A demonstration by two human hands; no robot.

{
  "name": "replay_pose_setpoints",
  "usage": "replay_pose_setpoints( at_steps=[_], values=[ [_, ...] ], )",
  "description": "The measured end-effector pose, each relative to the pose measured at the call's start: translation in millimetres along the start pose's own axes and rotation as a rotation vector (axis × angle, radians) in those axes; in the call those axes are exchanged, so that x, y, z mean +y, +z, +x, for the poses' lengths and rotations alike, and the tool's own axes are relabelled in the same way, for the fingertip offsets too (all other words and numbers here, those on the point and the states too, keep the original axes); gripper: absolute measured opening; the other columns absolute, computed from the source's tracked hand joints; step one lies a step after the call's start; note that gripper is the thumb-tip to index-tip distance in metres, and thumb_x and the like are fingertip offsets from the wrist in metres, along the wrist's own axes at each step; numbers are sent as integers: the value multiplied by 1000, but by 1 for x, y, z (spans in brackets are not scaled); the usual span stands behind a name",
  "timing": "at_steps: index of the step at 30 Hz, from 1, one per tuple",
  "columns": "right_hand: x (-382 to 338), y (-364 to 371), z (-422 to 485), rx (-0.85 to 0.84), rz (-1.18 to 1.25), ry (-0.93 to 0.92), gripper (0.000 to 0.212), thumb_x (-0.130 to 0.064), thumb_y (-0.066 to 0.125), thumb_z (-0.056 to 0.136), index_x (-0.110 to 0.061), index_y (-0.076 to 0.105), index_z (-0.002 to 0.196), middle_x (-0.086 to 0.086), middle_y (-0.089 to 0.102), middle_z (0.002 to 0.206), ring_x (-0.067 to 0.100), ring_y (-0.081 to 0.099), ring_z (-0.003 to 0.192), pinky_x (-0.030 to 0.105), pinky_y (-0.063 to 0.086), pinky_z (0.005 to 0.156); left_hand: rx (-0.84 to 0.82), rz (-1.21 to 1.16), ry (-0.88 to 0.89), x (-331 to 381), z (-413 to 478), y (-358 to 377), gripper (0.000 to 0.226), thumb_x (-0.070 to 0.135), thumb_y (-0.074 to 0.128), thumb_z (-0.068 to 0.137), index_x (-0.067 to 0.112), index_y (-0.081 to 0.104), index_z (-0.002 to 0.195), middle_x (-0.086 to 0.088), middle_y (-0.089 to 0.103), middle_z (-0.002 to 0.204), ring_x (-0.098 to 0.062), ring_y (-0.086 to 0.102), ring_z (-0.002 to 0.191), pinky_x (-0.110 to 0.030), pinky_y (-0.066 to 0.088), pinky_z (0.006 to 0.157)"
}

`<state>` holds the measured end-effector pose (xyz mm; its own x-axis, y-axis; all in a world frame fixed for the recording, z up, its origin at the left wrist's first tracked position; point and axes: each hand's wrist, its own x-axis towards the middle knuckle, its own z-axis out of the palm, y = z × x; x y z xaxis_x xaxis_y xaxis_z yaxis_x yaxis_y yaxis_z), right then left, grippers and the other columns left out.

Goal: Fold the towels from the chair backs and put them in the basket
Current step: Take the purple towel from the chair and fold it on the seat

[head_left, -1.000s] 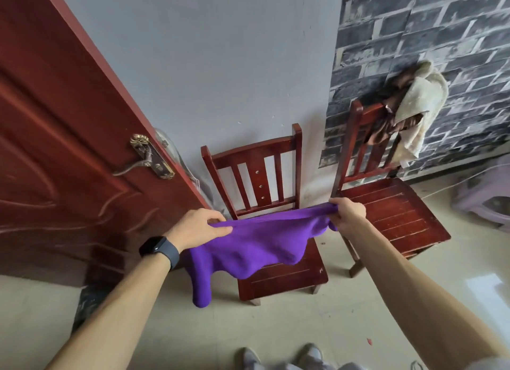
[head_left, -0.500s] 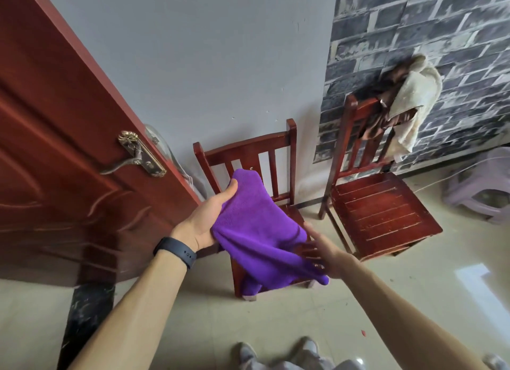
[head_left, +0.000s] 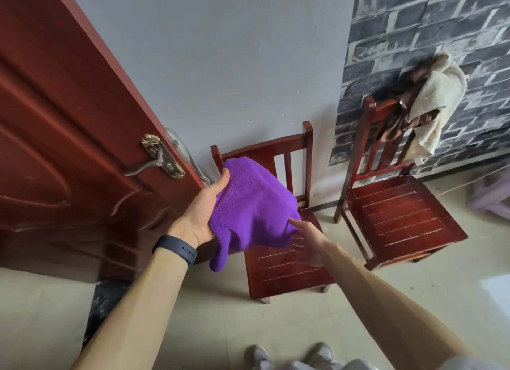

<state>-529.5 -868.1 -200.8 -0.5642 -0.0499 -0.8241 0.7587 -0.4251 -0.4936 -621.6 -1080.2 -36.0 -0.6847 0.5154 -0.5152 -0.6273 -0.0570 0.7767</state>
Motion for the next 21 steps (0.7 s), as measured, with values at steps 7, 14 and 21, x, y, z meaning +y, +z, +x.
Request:
replay_pose_setpoints(
  at_steps=[7, 14, 21],
  values=[
    [-27, 13, 2, 227, 212, -370, 16, -27, 76, 85, -18, 70, 97, 2, 68, 86, 15, 59, 66, 26, 44, 51, 293, 241, 146, 21, -14, -31, 36, 48, 66, 90, 20, 74, 110, -6, 72, 118, -20, 69, 107, -39, 52, 99],
    [-77, -40, -18, 398, -14, -605, 26, -34, 73, 89, -13, 75, 103, 3, 73, 93, 22, 72, 84, 39, 63, 66, 513, 332, 145, 19, -19, -65, 27, 44, 63, 93, 25, 74, 109, -1, 71, 96, -17, 62, 78, -25, 48, 62],
    [-89, -59, -44, 320, -92, -573, 16, -26, 73, 82, -17, 75, 96, 4, 72, 88, 23, 67, 82, 30, 52, 61, 565, 452, 168, 14, -7, -65, 20, 42, 68, 90, 26, 74, 100, 10, 70, 87, -10, 56, 69, -23, 41, 60]
  ],
)
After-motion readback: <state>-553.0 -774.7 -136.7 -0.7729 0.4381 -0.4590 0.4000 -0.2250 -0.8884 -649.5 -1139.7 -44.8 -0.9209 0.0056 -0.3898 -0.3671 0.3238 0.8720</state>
